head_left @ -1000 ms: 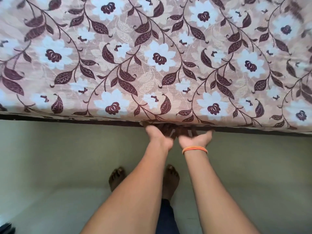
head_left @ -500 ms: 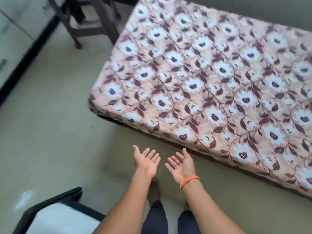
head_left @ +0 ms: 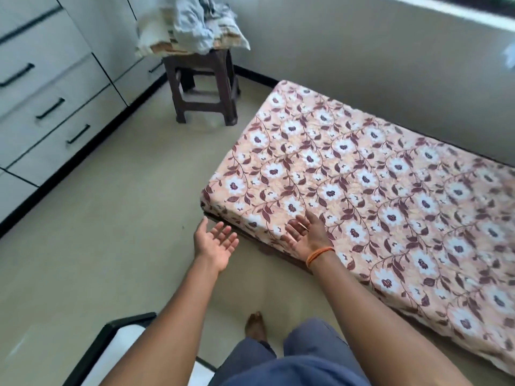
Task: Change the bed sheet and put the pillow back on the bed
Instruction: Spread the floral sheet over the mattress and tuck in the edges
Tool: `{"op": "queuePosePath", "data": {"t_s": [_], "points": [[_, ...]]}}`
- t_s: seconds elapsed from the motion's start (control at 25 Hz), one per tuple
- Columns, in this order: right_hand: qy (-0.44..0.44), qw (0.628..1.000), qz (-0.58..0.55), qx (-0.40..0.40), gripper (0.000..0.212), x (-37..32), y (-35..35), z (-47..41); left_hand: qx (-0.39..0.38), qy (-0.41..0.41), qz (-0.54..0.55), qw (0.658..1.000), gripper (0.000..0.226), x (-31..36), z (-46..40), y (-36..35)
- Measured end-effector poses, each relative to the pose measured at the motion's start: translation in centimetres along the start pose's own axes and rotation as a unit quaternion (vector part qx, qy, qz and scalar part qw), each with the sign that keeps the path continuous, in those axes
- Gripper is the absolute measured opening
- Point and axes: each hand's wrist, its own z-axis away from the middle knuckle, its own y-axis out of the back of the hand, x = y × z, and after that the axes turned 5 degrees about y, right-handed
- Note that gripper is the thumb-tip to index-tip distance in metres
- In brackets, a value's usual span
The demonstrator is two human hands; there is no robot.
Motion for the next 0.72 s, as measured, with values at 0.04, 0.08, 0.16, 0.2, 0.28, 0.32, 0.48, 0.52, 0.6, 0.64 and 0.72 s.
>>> {"op": "queuePosePath", "data": {"t_s": [0.04,0.08,0.16,0.2,0.28,0.32,0.48,0.52,0.6,0.64,0.72], "points": [[0.002,1.0,0.007,0.009,0.031,-0.4,-0.5,0.0,0.015,0.005,-0.004,1.0,0.046,0.6,0.2,0.3],[-0.001,1.0,0.018,0.008,0.03,-0.5,-1.2,0.1,0.023,0.007,-0.005,1.0,0.045,1.5,0.3,0.9],[-0.002,0.999,0.043,0.005,0.03,-0.6,-3.1,-0.2,0.03,0.003,-0.006,1.0,0.044,4.0,0.0,1.3],[-0.002,0.999,0.049,0.013,0.03,-0.6,-3.9,-0.8,0.04,0.001,-0.007,0.999,0.043,5.1,-0.4,1.4],[-0.011,0.998,0.051,0.025,0.029,-0.8,-5.6,-2.0,0.059,0.005,-0.016,0.998,0.042,7.0,-1.4,1.1],[-0.016,0.998,0.053,0.026,0.028,-1.0,-7.0,-2.9,0.064,0.004,-0.023,0.998,0.041,8.4,-2.0,0.6],[-0.043,0.997,0.066,0.024,0.025,-1.2,-14.8,-8.1,0.089,-0.005,-0.068,0.994,0.035,15.6,-5.2,-1.8],[-0.05,0.996,0.074,0.018,0.026,-1.3,-17.3,-9.4,0.099,-0.008,-0.088,0.991,0.033,17.7,-5.9,-2.5],[-0.061,0.995,0.084,-0.001,0.03,-1.3,-22.0,-11.5,0.12,-0.008,-0.124,0.985,0.03,21.3,-7.1,-3.3],[-0.068,0.994,0.088,-0.017,0.034,-1.3,-24.5,-12.5,0.122,-0.012,-0.133,0.983,0.03,23.4,-7.7,-3.9],[-0.078,0.991,0.099,-0.034,0.046,-1.6,-29.3,-14.5,0.125,-0.023,-0.13,0.983,0.032,27.7,-9.3,-5.4]]}}
